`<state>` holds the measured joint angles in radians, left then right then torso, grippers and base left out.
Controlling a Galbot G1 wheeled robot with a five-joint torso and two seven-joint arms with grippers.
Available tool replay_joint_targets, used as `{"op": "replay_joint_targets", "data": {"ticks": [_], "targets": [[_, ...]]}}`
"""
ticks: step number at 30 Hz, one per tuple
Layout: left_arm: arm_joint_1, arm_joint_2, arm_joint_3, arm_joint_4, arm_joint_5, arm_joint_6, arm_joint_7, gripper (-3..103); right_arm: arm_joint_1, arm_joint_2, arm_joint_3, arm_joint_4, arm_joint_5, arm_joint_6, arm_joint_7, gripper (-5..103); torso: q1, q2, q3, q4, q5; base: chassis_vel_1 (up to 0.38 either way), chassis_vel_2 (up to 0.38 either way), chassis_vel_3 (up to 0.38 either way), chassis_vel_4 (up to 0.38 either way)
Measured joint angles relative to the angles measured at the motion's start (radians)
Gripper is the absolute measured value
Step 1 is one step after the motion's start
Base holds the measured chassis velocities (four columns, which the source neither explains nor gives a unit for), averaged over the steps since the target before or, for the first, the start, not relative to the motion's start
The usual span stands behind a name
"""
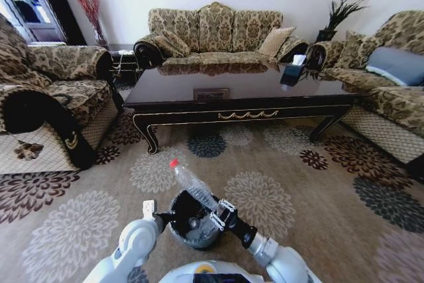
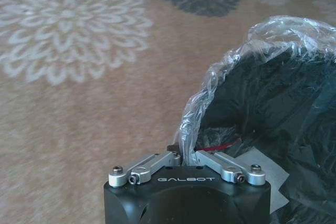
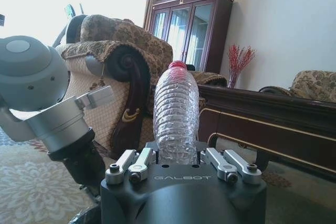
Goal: Move to the front of the table and pick up the trash from the floor, then place it into the trash bin.
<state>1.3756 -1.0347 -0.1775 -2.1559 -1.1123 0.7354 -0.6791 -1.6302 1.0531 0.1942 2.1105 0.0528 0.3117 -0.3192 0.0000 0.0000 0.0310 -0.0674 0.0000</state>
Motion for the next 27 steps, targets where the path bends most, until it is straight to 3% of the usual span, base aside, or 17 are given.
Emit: {"op": "replay_joint_targets", "data": {"ticks": [8,11,13,16,18,22,24,26,27], "targets": [[0.005,-0.002,0.013,-0.011,0.023,0.000,0.029,0,-0.001,0.020,-0.021,-0.019,-0.017,-0.003,0.001,28,0.000,0.000,0.000,0.0001,0.0000,0.000,0.000,0.000,0.000],[0.018,-0.007,0.012,-0.011,0.038,0.000,0.036,0,-0.010,0.017,-0.023,-0.021,0.001,-0.007,0.000,44,0.000,0.000,0.000,0.0000,0.0000,0.000,0.000,0.000,0.000],[0.019,-0.007,0.012,-0.011,0.040,0.000,0.037,0,-0.010,0.017,-0.022,-0.021,0.001,-0.007,0.000,44,0.000,0.000,0.000,0.0000,0.0000,0.000,0.000,0.000,0.000],[0.022,-0.009,0.007,-0.007,0.062,0.000,0.045,0,-0.010,0.016,-0.014,-0.022,0.003,-0.004,-0.003,60,0.000,0.000,0.000,0.0000,0.0000,0.000,0.000,0.000,0.000],[0.023,-0.009,0.005,-0.007,0.066,0.000,0.046,0,-0.011,0.017,-0.013,-0.022,0.002,-0.003,-0.004,60,0.000,0.000,0.000,0.0001,0.0000,0.000,0.000,0.000,0.000],[0.036,-0.011,-0.009,-0.008,0.074,0.000,0.052,0,-0.020,0.028,-0.013,-0.021,-0.001,0.004,-0.008,82,0.000,0.000,0.000,0.0000,-0.0001,0.000,0.000,0.000,0.000],[0.037,-0.012,-0.011,-0.008,0.076,0.000,0.052,0,-0.021,0.029,-0.013,-0.021,-0.002,0.004,-0.009,82,0.000,0.000,0.000,0.0000,0.0000,0.000,0.000,0.000,0.000],[0.039,-0.015,-0.018,-0.008,0.080,0.000,0.051,0,-0.021,0.032,-0.015,-0.025,-0.003,0.008,-0.010,96,0.000,0.000,0.000,0.0000,-0.0001,0.000,0.000,0.000,0.000],[0.040,-0.016,-0.021,-0.008,0.080,0.000,0.051,0,-0.022,0.033,-0.016,-0.026,-0.003,0.009,-0.011,96,0.000,0.000,0.000,0.0000,-0.0001,0.000,0.000,0.000,0.000]]}}
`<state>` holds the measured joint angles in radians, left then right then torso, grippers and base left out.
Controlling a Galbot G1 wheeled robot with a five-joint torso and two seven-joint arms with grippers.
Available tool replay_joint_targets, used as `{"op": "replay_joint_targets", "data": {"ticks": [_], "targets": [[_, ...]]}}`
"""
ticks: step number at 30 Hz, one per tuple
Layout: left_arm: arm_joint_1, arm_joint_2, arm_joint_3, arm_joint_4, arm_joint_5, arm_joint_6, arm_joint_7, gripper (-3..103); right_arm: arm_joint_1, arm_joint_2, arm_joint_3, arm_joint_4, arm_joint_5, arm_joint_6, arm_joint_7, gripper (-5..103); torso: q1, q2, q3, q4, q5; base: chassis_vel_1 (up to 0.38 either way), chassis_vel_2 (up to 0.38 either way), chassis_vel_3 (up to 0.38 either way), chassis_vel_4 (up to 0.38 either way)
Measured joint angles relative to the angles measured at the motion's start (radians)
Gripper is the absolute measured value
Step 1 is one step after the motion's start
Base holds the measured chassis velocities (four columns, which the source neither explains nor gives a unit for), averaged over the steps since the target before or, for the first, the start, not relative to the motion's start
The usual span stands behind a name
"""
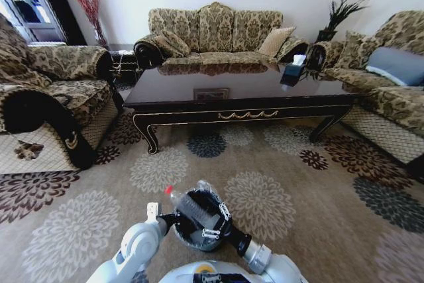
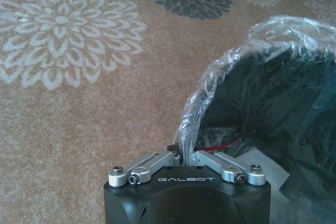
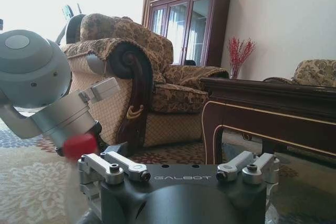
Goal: Move to the front of the table and pick up the trash from the floor, then place it into the trash bin.
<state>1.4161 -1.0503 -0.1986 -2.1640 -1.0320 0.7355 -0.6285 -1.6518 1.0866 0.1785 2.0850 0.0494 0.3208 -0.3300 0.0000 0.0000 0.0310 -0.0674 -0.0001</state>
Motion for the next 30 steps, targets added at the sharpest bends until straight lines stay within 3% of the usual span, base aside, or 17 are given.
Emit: {"op": "replay_joint_targets", "data": {"ticks": [11,19,30], "targets": [[0.014,0.001,-0.045,-0.001,-0.003,0.000,-0.004,0,-0.015,0.022,0.007,-0.006,0.000,0.018,-0.003,100,0.000,0.000,0.000,0.0000,0.0000,0.000,0.000,0.000,0.000],[0.011,-0.001,-0.092,0.029,-0.017,0.000,-0.055,0,-0.042,0.055,0.019,-0.010,0.003,0.033,-0.003,100,0.000,0.000,0.000,0.0000,0.0000,0.000,0.000,0.000,0.000],[0.005,0.003,-0.158,0.076,-0.034,-0.004,-0.072,0,-0.036,0.030,0.013,-0.016,0.008,0.037,-0.006,100,0.000,0.000,0.000,0.0001,0.0002,0.000,0.000,0.000,0.000]]}}
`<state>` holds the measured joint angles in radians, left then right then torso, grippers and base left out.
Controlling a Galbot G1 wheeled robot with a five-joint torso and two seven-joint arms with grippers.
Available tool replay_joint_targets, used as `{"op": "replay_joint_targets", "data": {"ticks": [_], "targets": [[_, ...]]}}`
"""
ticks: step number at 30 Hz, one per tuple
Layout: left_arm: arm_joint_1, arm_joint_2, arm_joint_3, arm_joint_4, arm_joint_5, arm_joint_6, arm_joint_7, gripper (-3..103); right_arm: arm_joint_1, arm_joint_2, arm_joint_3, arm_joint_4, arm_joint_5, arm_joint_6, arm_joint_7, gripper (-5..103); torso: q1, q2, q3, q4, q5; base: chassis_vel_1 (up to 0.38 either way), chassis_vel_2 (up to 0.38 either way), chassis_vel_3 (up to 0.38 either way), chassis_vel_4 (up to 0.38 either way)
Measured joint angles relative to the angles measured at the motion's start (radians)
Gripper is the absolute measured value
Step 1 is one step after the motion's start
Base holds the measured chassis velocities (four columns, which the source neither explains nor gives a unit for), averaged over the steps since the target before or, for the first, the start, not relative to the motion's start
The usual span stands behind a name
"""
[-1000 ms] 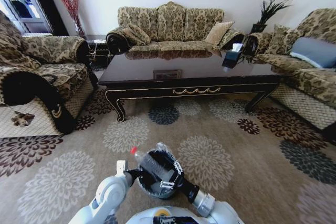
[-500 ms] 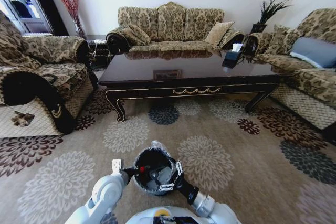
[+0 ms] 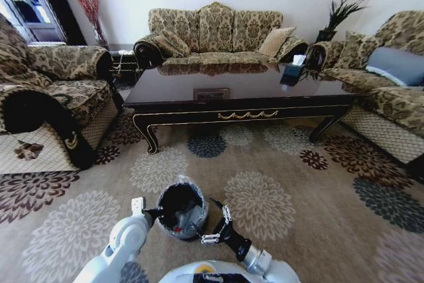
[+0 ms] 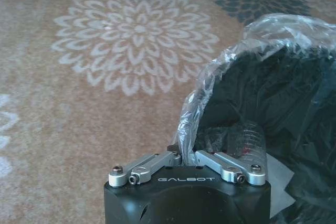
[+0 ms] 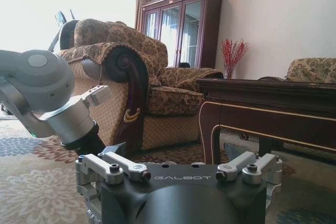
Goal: Move to the front of the table and pick up the trash from the floor, then place it into the trash bin.
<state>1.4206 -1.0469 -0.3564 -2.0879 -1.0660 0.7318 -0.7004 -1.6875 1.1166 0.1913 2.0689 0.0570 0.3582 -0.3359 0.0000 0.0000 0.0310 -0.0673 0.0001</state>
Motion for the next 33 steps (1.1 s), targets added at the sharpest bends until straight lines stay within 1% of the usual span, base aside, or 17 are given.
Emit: {"op": "replay_joint_targets", "data": {"ticks": [4,5,8,10,14,17,20,22,23,24,25,26,27,28,30,31,33], "targets": [[-0.007,-0.002,-0.010,0.015,-0.002,-0.001,-0.005,0,0.002,-0.004,0.002,-0.005,-0.004,0.004,-0.003,100,0.000,0.000,0.000,-0.0002,0.0000,0.000,0.000,0.000,0.000],[-0.008,-0.002,-0.012,0.019,-0.001,0.000,-0.003,-3,0.002,-0.005,0.003,-0.007,-0.006,0.007,-0.005,100,0.000,0.000,0.000,-0.0002,0.0001,0.000,0.000,0.000,0.000],[-0.011,-0.006,-0.015,0.029,0.016,-0.004,-0.002,12,0.002,-0.007,0.002,-0.011,-0.008,0.010,-0.009,100,0.000,0.000,0.000,-0.0001,0.0003,0.000,0.000,0.000,0.000],[-0.011,-0.006,-0.015,0.028,0.018,-0.006,-0.001,12,0.002,-0.005,0.000,-0.011,-0.009,0.010,-0.010,100,0.000,0.000,0.000,0.0000,0.0001,0.000,0.000,0.000,0.000],[-0.011,-0.006,-0.013,0.017,0.019,-0.009,0.005,28,0.003,0.000,-0.007,-0.011,-0.009,0.010,-0.013,100,0.000,0.000,0.000,-0.0002,-0.0006,0.000,0.000,0.000,0.000],[-0.013,-0.004,-0.013,-0.007,0.034,-0.021,0.016,44,0.004,0.004,-0.011,-0.011,-0.010,0.009,-0.018,100,0.000,0.000,0.000,-0.0001,-0.0003,0.000,0.000,0.000,0.000],[-0.011,0.001,-0.014,-0.027,0.055,-0.024,0.026,49,0.000,0.008,-0.010,-0.012,-0.010,0.008,-0.033,100,0.000,0.000,0.000,-0.0001,-0.0002,0.000,0.000,0.000,0.000],[-0.006,0.006,-0.022,-0.057,0.067,-0.027,0.043,61,-0.007,0.011,-0.008,-0.012,-0.013,0.008,-0.045,100,0.000,0.000,0.000,0.0000,-0.0002,0.000,0.000,0.000,0.000],[-0.006,0.006,-0.022,-0.057,0.067,-0.027,0.043,61,-0.007,0.011,-0.008,-0.012,-0.013,0.008,-0.045,100,0.000,0.000,0.000,0.0000,-0.0002,0.000,0.000,0.000,0.000],[-0.001,0.009,-0.032,-0.085,0.070,-0.029,0.061,66,-0.012,0.014,-0.006,-0.011,-0.014,0.008,-0.050,100,0.000,0.000,0.000,0.0000,-0.0001,0.000,0.000,0.000,0.000],[0.003,0.011,-0.039,-0.102,0.073,-0.031,0.075,66,-0.015,0.016,-0.005,-0.011,-0.014,0.008,-0.051,100,0.000,0.000,0.000,0.0000,-0.0001,0.000,0.000,0.000,0.000],[0.012,0.014,-0.049,-0.126,0.101,-0.046,0.112,77,-0.019,0.022,0.000,-0.011,-0.015,0.008,-0.051,100,0.000,0.000,0.000,-0.0001,0.0001,0.000,0.000,0.000,0.000],[0.019,0.015,-0.053,-0.138,0.130,-0.057,0.142,77,-0.020,0.025,0.003,-0.011,-0.015,0.008,-0.051,100,0.000,0.000,0.000,-0.0001,0.0000,0.000,0.000,0.000,0.000],[0.019,0.015,-0.053,-0.138,0.130,-0.057,0.142,77,-0.020,0.025,0.003,-0.011,-0.015,0.008,-0.051,100,0.000,0.000,0.000,-0.0001,0.0000,0.000,0.000,0.000,0.000],[0.041,0.014,-0.064,-0.170,0.204,-0.082,0.216,88,-0.018,0.046,0.022,-0.010,-0.013,0.008,-0.040,100,0.000,0.000,0.000,-0.0001,-0.0001,0.000,0.000,0.000,0.000],[0.052,0.010,-0.073,-0.183,0.237,-0.098,0.245,88,-0.014,0.062,0.036,-0.009,-0.008,0.007,-0.028,100,0.000,0.000,0.000,-0.0001,-0.0001,0.000,0.000,0.000,0.000],[0.084,-0.005,-0.109,-0.212,0.319,-0.155,0.308,97,-0.003,0.105,0.073,-0.007,0.023,-0.008,0.033,100,0.000,0.000,0.000,0.0001,0.0001,0.000,0.000,0.000,0.000]]}}
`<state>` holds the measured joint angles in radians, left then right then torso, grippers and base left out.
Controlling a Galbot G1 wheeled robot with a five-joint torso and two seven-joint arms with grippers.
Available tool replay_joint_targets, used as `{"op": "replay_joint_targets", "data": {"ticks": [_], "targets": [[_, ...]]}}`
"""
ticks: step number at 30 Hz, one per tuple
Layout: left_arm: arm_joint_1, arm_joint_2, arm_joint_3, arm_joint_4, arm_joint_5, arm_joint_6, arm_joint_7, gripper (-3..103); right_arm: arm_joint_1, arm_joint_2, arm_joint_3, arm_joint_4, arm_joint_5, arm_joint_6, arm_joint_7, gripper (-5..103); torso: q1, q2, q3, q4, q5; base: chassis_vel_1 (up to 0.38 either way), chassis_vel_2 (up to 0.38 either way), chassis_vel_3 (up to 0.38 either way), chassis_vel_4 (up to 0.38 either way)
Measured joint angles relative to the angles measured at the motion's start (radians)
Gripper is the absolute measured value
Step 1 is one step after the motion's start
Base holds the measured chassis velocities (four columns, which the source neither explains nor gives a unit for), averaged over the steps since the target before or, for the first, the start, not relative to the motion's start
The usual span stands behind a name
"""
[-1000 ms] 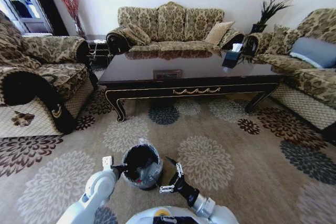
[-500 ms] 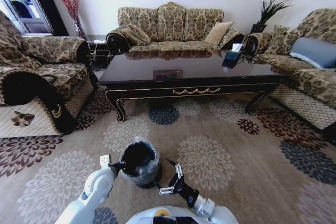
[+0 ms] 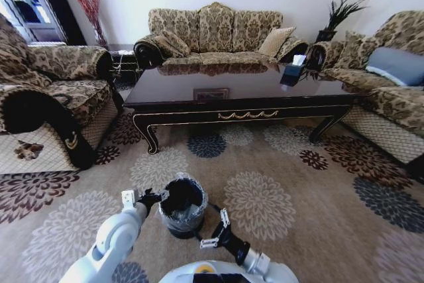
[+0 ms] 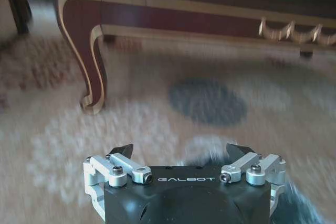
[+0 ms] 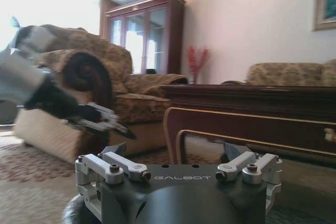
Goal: Move to the front of the table and pick up the trash from the floor, then place it into the trash bin.
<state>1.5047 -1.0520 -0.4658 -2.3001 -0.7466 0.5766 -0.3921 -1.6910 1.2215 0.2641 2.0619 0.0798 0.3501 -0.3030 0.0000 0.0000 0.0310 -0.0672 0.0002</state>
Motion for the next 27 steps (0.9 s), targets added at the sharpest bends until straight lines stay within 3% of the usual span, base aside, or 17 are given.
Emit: {"op": "replay_joint_targets", "data": {"ticks": [1,5,6,8,9,11,14,16,17,21,22,24,27], "targets": [[0.000,0.000,0.000,0.000,0.000,0.000,0.000,97,0.000,0.000,0.000,0.000,0.000,0.000,0.000,100,0.000,0.000,0.000,0.0000,0.0000,0.000,0.000,0.000,0.000],[0.067,-0.029,-0.081,0.003,0.108,-0.185,0.058,100,0.011,0.042,0.108,-0.014,0.052,0.007,0.085,100,0.000,0.000,0.000,-0.0001,0.0000,0.000,0.000,0.000,0.000],[0.067,-0.029,-0.081,0.003,0.108,-0.185,0.058,100,0.011,0.042,0.108,-0.014,0.052,0.007,0.085,100,0.000,0.000,0.000,-0.0001,0.0000,0.000,0.000,0.000,0.000],[0.086,-0.040,-0.097,0.021,0.167,-0.251,0.078,100,0.012,0.054,0.148,-0.013,0.072,-0.001,0.134,100,0.000,0.000,0.000,0.0000,-0.0001,0.000,0.000,0.000,0.000],[0.099,-0.047,-0.108,0.048,0.237,-0.317,0.103,100,0.011,0.066,0.192,-0.010,0.090,-0.007,0.182,100,0.000,0.000,0.000,-0.0001,-0.0001,0.000,0.000,0.000,0.000],[0.126,-0.056,-0.115,0.063,0.291,-0.372,0.127,100,0.010,0.071,0.234,-0.021,0.106,0.008,0.234,100,0.000,0.000,0.000,-0.0006,-0.0005,0.000,0.000,0.000,0.000],[0.143,-0.063,-0.119,0.062,0.301,-0.388,0.136,100,0.012,0.070,0.249,-0.033,0.107,0.021,0.245,100,0.000,0.000,0.000,-0.0004,-0.0004,0.000,0.000,0.000,0.000],[0.229,-0.106,-0.146,0.059,0.361,-0.480,0.188,100,0.015,0.068,0.289,-0.091,0.109,0.061,0.289,100,0.000,0.000,0.000,0.0000,0.0001,0.000,0.000,0.000,0.000],[0.229,-0.106,-0.146,0.059,0.361,-0.480,0.188,100,0.015,0.068,0.289,-0.091,0.109,0.061,0.289,100,0.000,0.000,0.000,0.0000,0.0001,0.000,0.000,0.000,0.000],[0.359,-0.167,-0.192,0.094,0.458,-0.666,0.272,100,0.009,0.073,0.328,-0.139,0.109,0.108,0.318,100,0.000,0.000,0.000,0.0001,0.0000,0.000,0.000,0.000,0.000],[0.359,-0.167,-0.192,0.094,0.458,-0.666,0.272,100,0.009,0.073,0.328,-0.139,0.109,0.108,0.318,100,0.000,0.000,0.000,0.0001,0.0000,0.000,0.000,0.000,0.000],[0.406,-0.188,-0.214,0.118,0.497,-0.759,0.304,100,0.008,0.074,0.336,-0.147,0.109,0.117,0.320,100,0.000,0.000,0.000,-0.0002,0.0000,0.000,0.000,0.000,0.000],[0.445,-0.217,-0.234,0.151,0.525,-0.842,0.328,100,0.015,0.074,0.339,-0.160,0.106,0.136,0.318,100,0.000,0.000,0.000,-0.0001,-0.0001,0.000,0.000,0.000,0.000]]}}
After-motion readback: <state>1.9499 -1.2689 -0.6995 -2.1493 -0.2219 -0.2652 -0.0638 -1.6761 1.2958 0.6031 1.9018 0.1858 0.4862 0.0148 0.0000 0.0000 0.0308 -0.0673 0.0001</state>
